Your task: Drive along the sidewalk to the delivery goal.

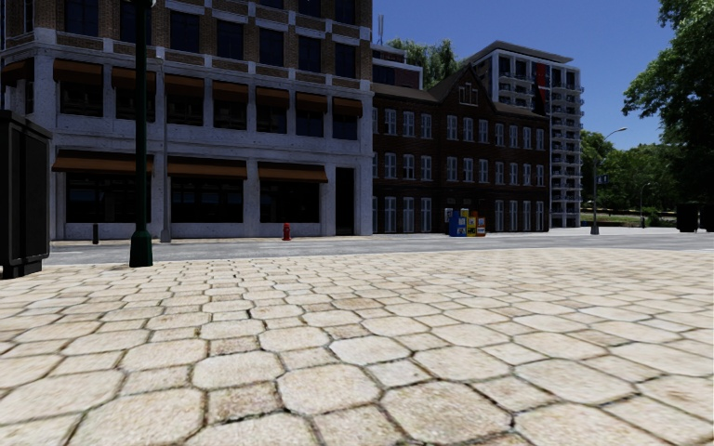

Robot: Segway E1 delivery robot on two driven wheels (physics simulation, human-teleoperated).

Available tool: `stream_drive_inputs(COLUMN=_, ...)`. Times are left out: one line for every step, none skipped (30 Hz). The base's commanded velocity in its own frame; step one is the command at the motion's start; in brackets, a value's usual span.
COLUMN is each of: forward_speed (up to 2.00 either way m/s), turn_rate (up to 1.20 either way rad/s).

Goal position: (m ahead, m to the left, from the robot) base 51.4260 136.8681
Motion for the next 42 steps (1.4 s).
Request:
stream_drive_inputs(forward_speed=0.0, turn_rate=0.0)
stream_drive_inputs(forward_speed=0.0, turn_rate=0.0)
stream_drive_inputs(forward_speed=0.0, turn_rate=0.0)
stream_drive_inputs(forward_speed=0.0, turn_rate=0.0)
stream_drive_inputs(forward_speed=0.0, turn_rate=0.0)
stream_drive_inputs(forward_speed=0.0, turn_rate=0.0)
stream_drive_inputs(forward_speed=0.0, turn_rate=0.0)
stream_drive_inputs(forward_speed=0.0, turn_rate=0.0)
stream_drive_inputs(forward_speed=0.0, turn_rate=0.0)
stream_drive_inputs(forward_speed=0.0, turn_rate=0.0)
stream_drive_inputs(forward_speed=0.0, turn_rate=0.0)
stream_drive_inputs(forward_speed=0.0, turn_rate=0.0)
stream_drive_inputs(forward_speed=0.0, turn_rate=0.0)
stream_drive_inputs(forward_speed=0.0, turn_rate=0.0)
stream_drive_inputs(forward_speed=0.0, turn_rate=0.0)
stream_drive_inputs(forward_speed=0.0, turn_rate=0.0)
stream_drive_inputs(forward_speed=0.0, turn_rate=0.0)
stream_drive_inputs(forward_speed=0.0, turn_rate=0.0)
stream_drive_inputs(forward_speed=0.0, turn_rate=0.0)
stream_drive_inputs(forward_speed=0.0, turn_rate=0.0)
stream_drive_inputs(forward_speed=0.0, turn_rate=0.0)
stream_drive_inputs(forward_speed=0.0, turn_rate=0.0)
stream_drive_inputs(forward_speed=0.0, turn_rate=0.0)
stream_drive_inputs(forward_speed=0.0, turn_rate=0.0)
stream_drive_inputs(forward_speed=0.0, turn_rate=0.0)
stream_drive_inputs(forward_speed=0.0, turn_rate=0.0)
stream_drive_inputs(forward_speed=0.0, turn_rate=0.0)
stream_drive_inputs(forward_speed=0.0, turn_rate=0.0)
stream_drive_inputs(forward_speed=0.0, turn_rate=0.0)
stream_drive_inputs(forward_speed=0.0, turn_rate=0.0)
stream_drive_inputs(forward_speed=0.26, turn_rate=0.0)
stream_drive_inputs(forward_speed=0.61, turn_rate=0.0)
stream_drive_inputs(forward_speed=0.84, turn_rate=0.0)
stream_drive_inputs(forward_speed=0.94, turn_rate=0.0)
stream_drive_inputs(forward_speed=0.94, turn_rate=0.0)
stream_drive_inputs(forward_speed=1.01, turn_rate=0.05)
stream_drive_inputs(forward_speed=1.1, turn_rate=0.13)
stream_drive_inputs(forward_speed=1.19, turn_rate=0.21)
stream_drive_inputs(forward_speed=1.22, turn_rate=0.25)
stream_drive_inputs(forward_speed=1.22, turn_rate=0.28)
stream_drive_inputs(forward_speed=1.23, turn_rate=0.35)
stream_drive_inputs(forward_speed=1.23, turn_rate=0.35)
